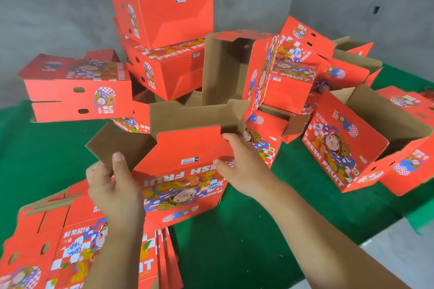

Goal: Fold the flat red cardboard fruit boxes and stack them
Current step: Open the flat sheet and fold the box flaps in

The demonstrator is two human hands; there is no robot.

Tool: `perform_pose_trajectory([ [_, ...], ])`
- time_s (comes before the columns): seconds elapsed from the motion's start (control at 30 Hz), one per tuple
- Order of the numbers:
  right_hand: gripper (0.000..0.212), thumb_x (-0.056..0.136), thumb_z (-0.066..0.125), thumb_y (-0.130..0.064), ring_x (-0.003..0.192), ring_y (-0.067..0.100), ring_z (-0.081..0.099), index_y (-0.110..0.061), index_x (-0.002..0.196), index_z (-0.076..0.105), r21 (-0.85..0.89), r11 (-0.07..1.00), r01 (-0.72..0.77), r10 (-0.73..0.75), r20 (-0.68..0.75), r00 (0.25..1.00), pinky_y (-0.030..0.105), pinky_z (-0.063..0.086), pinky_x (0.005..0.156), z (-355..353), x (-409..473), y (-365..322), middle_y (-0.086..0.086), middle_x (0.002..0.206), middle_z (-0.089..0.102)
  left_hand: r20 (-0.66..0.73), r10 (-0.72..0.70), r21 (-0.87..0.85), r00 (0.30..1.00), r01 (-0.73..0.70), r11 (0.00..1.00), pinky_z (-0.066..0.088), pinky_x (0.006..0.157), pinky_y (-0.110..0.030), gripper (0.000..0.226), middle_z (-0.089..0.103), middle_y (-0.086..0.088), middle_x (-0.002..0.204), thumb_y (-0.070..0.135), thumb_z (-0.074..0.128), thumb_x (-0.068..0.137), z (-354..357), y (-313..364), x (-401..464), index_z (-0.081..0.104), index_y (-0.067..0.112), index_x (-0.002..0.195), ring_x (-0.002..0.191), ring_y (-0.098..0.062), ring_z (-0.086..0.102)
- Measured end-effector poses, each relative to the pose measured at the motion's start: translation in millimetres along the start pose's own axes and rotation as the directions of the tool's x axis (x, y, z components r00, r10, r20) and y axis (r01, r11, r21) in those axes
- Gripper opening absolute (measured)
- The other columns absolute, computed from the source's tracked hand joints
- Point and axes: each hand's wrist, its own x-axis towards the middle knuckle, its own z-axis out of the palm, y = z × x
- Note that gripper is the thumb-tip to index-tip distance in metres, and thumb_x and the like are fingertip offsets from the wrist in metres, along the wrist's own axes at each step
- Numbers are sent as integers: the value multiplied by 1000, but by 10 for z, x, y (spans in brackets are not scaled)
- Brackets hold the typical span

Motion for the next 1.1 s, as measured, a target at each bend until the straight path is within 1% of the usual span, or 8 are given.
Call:
perform_pose_trajectory([
  [0.17,29,97,65,-30,115,29,53,-13,121,59,45,999,-16,23,-140,990,45,46,98,12,67,35,7,118,58,-40,-22,-49,999,20,999,41,82,-36,18,52,-5,98,31,50,106,39,53,-33,61,23,93,93,-20,49],
  [0.37,114,87,73,-47,154,19,10,-22,163,-8,166,986,-2,37,-209,977,38,11,127,250,35,-152,2,165,15,141,221,1,965,-223,975,36,82,-17,17,45,26,93,22,48,103,133,161,-233,64,21,107,94,-3,44],
  [0.47,120,84,72,-50,157,25,2,-34,160,-19,139,989,57,-16,-281,960,40,7,125,316,-4,-168,8,168,5,317,299,-43,900,-301,953,40,89,-20,38,44,13,95,21,51,100,175,165,-257,66,19,135,98,-4,46],
  [0.63,113,86,72,-50,153,29,-31,-47,159,-14,-2,997,73,-72,-233,970,50,0,124,336,-76,-162,3,164,-37,470,282,34,836,-336,941,38,101,-44,42,41,5,104,37,56,94,208,163,-303,61,35,136,110,-6,42],
  [0.77,104,82,63,-46,154,30,-27,-40,162,-3,-90,983,159,-170,-129,977,59,3,125,342,-110,-252,-1,169,-23,508,334,89,794,-434,897,26,102,-24,54,30,12,105,58,46,100,231,219,-424,57,31,146,116,4,29],
  [0.93,93,77,46,-49,156,34,-19,-36,160,4,-57,972,227,-232,-114,966,60,3,126,227,-133,-369,-1,171,-9,550,338,50,764,-434,899,29,100,-39,50,32,12,110,47,31,107,242,366,-566,48,33,152,115,-2,31],
  [1.0,82,79,55,-42,155,31,17,-34,154,23,37,958,283,-280,-69,957,55,24,122,159,-130,-374,4,164,25,589,291,19,754,-373,928,29,104,-40,50,35,8,113,49,29,106,215,388,-623,43,38,153,114,-15,33],
  [1.1,57,75,69,-41,95,12,60,-46,127,46,297,932,210,-226,19,974,39,51,86,117,-133,-385,-17,104,62,601,169,-66,781,-162,985,32,113,-44,47,38,10,114,50,32,106,160,375,-638,51,43,148,122,-15,35],
])
